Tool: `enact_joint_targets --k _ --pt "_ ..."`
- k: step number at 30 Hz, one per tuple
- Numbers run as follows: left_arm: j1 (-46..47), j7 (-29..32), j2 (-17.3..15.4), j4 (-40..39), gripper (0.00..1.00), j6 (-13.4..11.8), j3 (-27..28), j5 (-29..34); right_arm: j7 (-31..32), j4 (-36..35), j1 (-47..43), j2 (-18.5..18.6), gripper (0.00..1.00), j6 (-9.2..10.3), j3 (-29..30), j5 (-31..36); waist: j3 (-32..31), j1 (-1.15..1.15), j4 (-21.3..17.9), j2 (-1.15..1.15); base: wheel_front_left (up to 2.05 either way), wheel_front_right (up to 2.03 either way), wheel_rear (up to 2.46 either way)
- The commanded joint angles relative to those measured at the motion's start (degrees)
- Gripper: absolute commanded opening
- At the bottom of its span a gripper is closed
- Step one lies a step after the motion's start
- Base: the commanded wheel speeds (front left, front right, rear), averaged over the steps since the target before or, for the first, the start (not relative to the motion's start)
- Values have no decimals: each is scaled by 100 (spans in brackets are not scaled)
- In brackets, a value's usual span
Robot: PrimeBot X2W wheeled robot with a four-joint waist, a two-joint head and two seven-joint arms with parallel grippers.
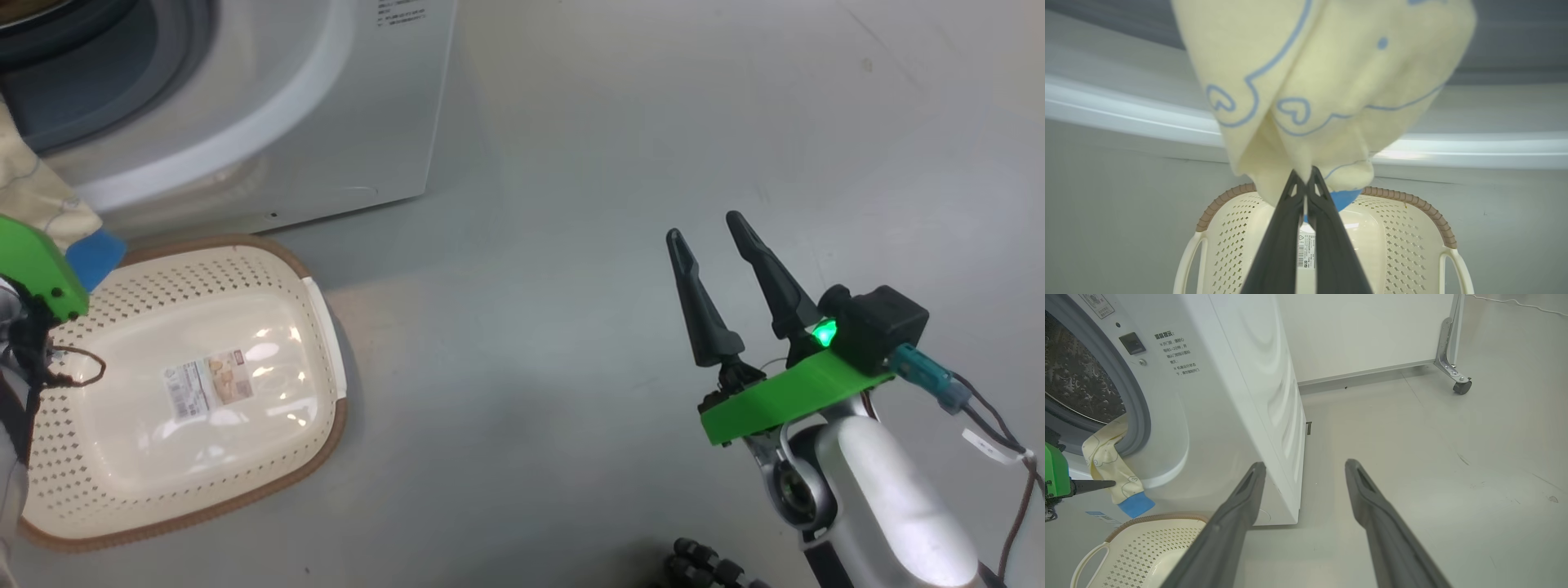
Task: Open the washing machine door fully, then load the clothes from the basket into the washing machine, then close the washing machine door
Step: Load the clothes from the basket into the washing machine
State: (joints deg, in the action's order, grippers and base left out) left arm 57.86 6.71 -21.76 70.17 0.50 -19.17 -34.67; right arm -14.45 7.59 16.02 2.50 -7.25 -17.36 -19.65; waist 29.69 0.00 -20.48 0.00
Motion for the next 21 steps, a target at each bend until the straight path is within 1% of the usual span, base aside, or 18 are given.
enact_joint_targets --k 1,3,7,10,12,16,19,21 --pt "211 147 -270 -180 0 73 55 -36 -52 -180 -24 38 100 -24 -38 42 -34 0 58 0 0 0 0" --pt "275 378 -298 -316 0 198 42 -80 -52 -193 -48 38 100 -24 -9 60 -58 0 108 0 0 0 0" --pt "356 695 -363 -640 0 309 12 -124 -52 -210 -85 38 100 -24 24 81 -101 0 178 0 0 0 0" --pt "390 856 -474 -1153 0 307 32 -167 -52 -232 -119 38 100 -24 36 87 -138 0 233 0 0 0 0" --pt "345 1066 -571 -1524 0 279 52 -215 -46 -240 -134 38 100 -24 35 85 -161 0 244 0 0 0 0" --pt "238 1452 -834 -2394 0 31 154 -296 -45 -250 -140 38 100 -24 10 66 -181 0 232 0 0 0 0" --pt "186 1743 -1009 -3077 0 -209 291 -398 -45 -262 -119 38 100 -24 -30 37 -139 0 187 0 0 0 0" --pt "172 1877 -1158 -3443 0 -390 320 -350 -46 -271 -97 38 100 -24 -53 1 -88 0 143 0 0 0 0"
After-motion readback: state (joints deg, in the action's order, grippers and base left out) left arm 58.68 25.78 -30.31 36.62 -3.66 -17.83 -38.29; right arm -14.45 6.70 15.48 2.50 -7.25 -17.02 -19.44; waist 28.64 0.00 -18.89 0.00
